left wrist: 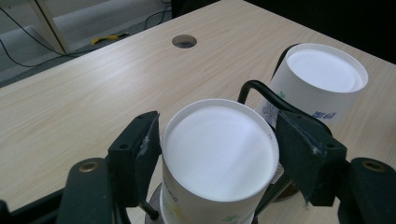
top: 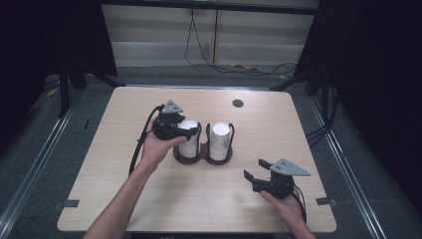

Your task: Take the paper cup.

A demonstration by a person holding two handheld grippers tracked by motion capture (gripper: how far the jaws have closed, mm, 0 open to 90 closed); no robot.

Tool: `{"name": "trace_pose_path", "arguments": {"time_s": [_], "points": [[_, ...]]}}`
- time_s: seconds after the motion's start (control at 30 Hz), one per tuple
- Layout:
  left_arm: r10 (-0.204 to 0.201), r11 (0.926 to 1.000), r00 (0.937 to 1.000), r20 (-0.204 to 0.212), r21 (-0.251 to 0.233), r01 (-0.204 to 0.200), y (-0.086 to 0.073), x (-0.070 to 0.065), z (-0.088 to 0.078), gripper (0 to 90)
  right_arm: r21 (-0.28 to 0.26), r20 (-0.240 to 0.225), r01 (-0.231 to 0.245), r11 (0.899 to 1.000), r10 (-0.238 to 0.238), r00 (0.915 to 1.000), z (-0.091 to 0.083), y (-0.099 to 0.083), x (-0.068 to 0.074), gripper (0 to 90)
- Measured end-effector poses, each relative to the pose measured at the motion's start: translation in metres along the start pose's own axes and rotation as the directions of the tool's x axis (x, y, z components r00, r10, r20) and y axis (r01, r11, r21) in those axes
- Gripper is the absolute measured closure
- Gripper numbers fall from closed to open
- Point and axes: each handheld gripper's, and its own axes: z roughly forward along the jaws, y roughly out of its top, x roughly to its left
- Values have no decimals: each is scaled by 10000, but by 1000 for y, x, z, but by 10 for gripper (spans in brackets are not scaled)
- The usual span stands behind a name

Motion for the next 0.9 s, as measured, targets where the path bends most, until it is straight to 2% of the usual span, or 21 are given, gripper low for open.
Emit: {"name": "trace_pose_path", "arguments": {"time_s": [0.1, 0.27, 0.33, 0.7, 0.9], "points": [[71, 9999, 10000, -26, 148, -71, -1, 0, 2, 320, -42, -25, -33, 10000, 33, 10000, 0, 0, -1, 298], [-120, 9991, 9999, -47, 402, 121, -2, 1, 5, 313, -20, -4, -12, 10000, 12, 10000, 0, 0, 0, 298], [-37, 9980, 9999, -120, 638, 44, -2, 1, 6, 310, 24, 57, 17, 10000, -18, 10000, 0, 0, 0, 298], [-242, 9981, 9997, 12, 568, 241, 0, 3, 5, 339, 60, 170, -33, 10000, 32, 9999, 1, -1, 0, 298], [-427, 9986, 9991, 78, 324, 424, 1, 4, 0, 343, 73, 162, -38, 10000, 36, 9999, 1, -1, 0, 298]]}}
